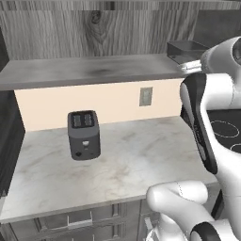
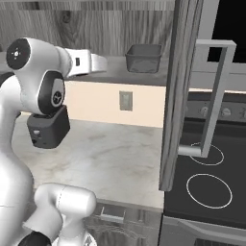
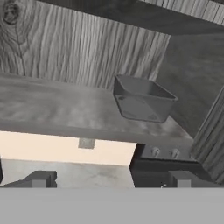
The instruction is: Retrieve the tupperware and aluminum foil from the cabinet and place them on the dining counter near the plate with steaks to prepare for storing leftovers.
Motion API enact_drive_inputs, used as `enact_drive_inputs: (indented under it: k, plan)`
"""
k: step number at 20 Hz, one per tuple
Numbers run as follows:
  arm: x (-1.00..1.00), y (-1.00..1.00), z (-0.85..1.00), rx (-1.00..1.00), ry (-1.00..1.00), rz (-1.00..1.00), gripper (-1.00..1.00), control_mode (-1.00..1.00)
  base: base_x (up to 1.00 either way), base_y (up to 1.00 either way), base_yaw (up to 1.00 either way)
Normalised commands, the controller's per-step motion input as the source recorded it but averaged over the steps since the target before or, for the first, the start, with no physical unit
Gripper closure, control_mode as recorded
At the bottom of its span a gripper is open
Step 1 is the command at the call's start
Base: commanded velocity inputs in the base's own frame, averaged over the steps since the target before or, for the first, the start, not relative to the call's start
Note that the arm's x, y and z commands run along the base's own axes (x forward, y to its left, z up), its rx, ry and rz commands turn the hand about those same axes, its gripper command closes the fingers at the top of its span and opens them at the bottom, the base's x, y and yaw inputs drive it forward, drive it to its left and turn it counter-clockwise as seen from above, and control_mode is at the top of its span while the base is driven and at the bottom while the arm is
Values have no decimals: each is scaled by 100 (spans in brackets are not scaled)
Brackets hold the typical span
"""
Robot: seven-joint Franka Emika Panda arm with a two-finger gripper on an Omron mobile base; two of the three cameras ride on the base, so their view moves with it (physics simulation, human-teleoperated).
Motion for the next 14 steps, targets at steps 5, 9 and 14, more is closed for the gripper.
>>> enact_drive_inputs:
  k: [5,9,14]
  plan:
    - [38,-13,31,0,6,0,-100,-100,0,0,0]
    - [41,-15,1,0,11,0,-100,-100,0,0,0]
    - [48,-19,-1,0,7,0,-100,-100,0,0,0]
